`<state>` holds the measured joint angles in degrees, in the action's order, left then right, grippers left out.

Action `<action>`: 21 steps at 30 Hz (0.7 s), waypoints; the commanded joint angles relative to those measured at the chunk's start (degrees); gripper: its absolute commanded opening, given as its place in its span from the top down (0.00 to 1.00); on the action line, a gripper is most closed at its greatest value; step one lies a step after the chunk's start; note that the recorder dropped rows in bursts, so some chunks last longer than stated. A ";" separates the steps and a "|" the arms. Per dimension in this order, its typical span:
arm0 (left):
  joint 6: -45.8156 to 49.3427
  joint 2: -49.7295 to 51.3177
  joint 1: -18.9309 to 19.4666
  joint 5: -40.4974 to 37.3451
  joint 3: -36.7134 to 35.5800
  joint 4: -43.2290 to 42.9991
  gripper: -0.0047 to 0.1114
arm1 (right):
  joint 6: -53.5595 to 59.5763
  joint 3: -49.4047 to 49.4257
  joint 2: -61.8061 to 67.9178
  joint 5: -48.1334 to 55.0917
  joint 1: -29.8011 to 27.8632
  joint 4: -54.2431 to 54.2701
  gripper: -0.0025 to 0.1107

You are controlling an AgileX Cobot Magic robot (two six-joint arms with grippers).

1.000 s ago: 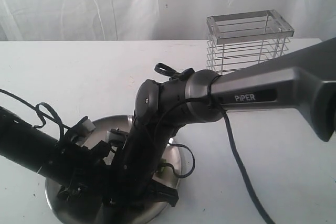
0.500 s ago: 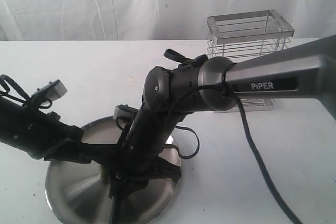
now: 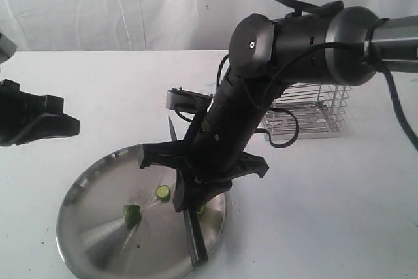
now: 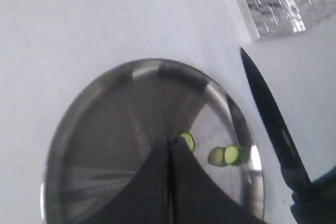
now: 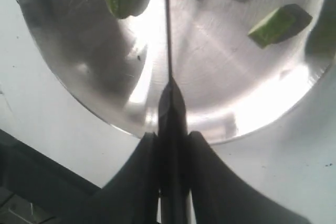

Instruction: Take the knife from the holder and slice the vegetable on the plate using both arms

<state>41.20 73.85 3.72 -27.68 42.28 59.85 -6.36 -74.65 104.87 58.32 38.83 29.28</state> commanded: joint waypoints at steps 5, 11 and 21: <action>-11.88 -16.89 0.78 15.04 -5.67 4.34 0.96 | 10.03 -0.11 1.29 2.44 -1.75 6.92 0.98; -7.74 -31.02 0.78 10.99 -6.51 -3.32 0.96 | 12.01 -0.11 5.73 -3.44 -3.41 14.40 0.98; -7.96 -34.50 0.66 9.43 -15.10 -7.77 0.96 | 21.91 -0.11 14.85 -2.18 -3.29 25.01 0.83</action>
<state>33.32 39.64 4.52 -18.67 28.89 51.09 14.30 -74.65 119.42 56.33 35.63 53.53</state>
